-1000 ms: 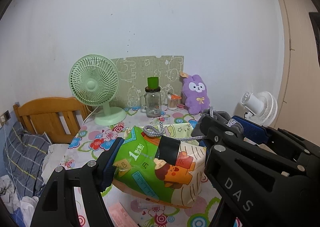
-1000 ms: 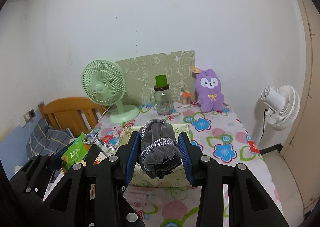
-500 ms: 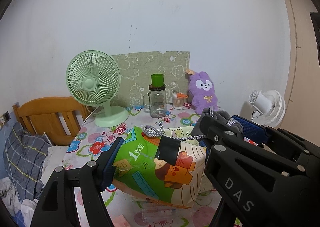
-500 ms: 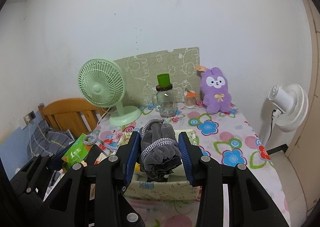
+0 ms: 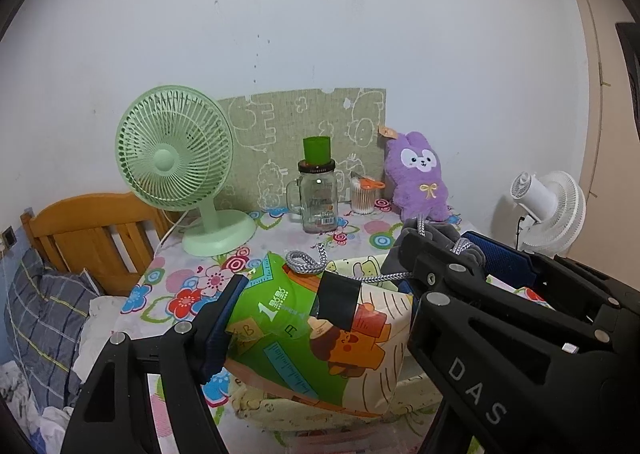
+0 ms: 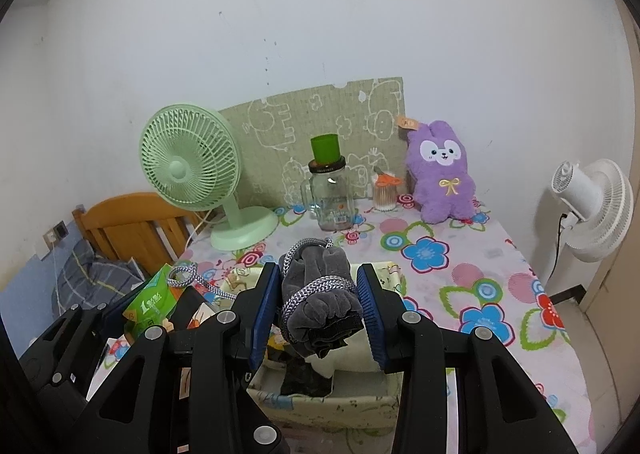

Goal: Organize soft objects
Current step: 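Lower the green bag with the left tool while the right tool lowers the grey item into the box, then open both tools to release the items and withdraw from the box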

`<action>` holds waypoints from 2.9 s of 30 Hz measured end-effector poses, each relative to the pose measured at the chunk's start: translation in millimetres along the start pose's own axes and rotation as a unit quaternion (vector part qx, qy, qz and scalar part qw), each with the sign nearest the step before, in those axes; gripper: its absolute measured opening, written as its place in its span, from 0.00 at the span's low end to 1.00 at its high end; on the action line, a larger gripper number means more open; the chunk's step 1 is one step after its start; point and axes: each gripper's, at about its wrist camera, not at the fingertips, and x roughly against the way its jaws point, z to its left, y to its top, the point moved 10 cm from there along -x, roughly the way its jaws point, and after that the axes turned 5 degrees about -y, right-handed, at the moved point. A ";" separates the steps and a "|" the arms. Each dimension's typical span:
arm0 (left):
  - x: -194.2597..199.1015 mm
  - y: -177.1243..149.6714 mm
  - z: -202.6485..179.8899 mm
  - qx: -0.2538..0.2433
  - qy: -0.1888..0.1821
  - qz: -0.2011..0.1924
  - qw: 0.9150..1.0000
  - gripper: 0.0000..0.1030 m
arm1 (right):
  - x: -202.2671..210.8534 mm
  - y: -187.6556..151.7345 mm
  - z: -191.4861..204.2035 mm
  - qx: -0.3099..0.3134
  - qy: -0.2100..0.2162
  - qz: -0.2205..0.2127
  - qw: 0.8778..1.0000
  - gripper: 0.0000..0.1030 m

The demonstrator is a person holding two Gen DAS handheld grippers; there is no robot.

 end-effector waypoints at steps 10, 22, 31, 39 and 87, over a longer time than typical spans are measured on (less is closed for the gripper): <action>-32.4 -11.9 4.9 0.015 -0.016 0.014 1.000 0.76 | -32.3 -10.5 -4.4 0.011 -0.014 0.016 1.000 0.42; -64.4 -31.4 9.7 0.036 -0.028 0.054 0.997 0.86 | -62.4 -27.6 -6.2 0.018 -0.014 0.042 0.999 0.42; -72.8 -40.1 16.0 0.037 -0.016 0.074 0.996 0.93 | -73.3 -35.0 -1.9 0.024 -0.005 0.056 0.998 0.43; -76.1 -42.5 23.8 0.050 -0.014 0.081 0.995 0.95 | -77.1 -29.2 3.3 0.024 -0.010 0.035 0.999 0.76; 15.8 -28.3 -9.9 0.033 -0.019 0.032 0.999 0.98 | 32.8 -16.9 -12.5 0.034 -0.062 -0.010 0.997 0.94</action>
